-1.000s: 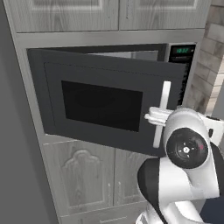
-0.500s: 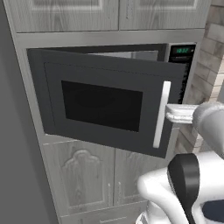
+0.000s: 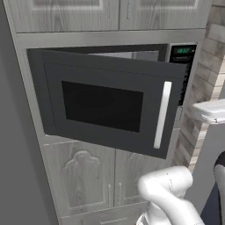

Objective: Pick the hotdog bun from the counter and place it in the microwave. Then turn on the microwave.

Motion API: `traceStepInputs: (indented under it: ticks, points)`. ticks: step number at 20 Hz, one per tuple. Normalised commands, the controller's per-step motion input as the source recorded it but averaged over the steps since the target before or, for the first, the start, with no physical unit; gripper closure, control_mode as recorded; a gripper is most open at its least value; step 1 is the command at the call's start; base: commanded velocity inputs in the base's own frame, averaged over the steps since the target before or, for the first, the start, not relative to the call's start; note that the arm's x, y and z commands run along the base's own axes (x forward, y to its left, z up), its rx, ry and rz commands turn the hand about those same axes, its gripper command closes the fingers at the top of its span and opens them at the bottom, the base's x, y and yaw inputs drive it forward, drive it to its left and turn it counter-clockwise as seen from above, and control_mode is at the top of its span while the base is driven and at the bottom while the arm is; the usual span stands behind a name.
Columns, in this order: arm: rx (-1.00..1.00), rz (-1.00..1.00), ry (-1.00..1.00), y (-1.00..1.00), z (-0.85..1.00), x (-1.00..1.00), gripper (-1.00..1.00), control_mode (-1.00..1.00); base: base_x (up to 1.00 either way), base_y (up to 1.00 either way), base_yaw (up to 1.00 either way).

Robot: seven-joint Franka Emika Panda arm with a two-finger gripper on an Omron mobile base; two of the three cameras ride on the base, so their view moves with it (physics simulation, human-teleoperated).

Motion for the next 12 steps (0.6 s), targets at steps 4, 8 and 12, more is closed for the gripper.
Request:
traceStepInputs:
  ticks: [4,8,12]
  points:
    - [-0.03,0.25,-0.13,-0.19,-0.21,0.00,-1.00,-1.00,0.00,0.00,0.00]
    - [-0.02,0.19,-0.14,-0.08,-0.22,0.00,-1.00,-1.00,0.00,0.00,0.00]
    - [-0.03,0.17,-0.14,-0.02,-0.24,0.00,-1.00,-1.00,0.00,0.00,0.00]
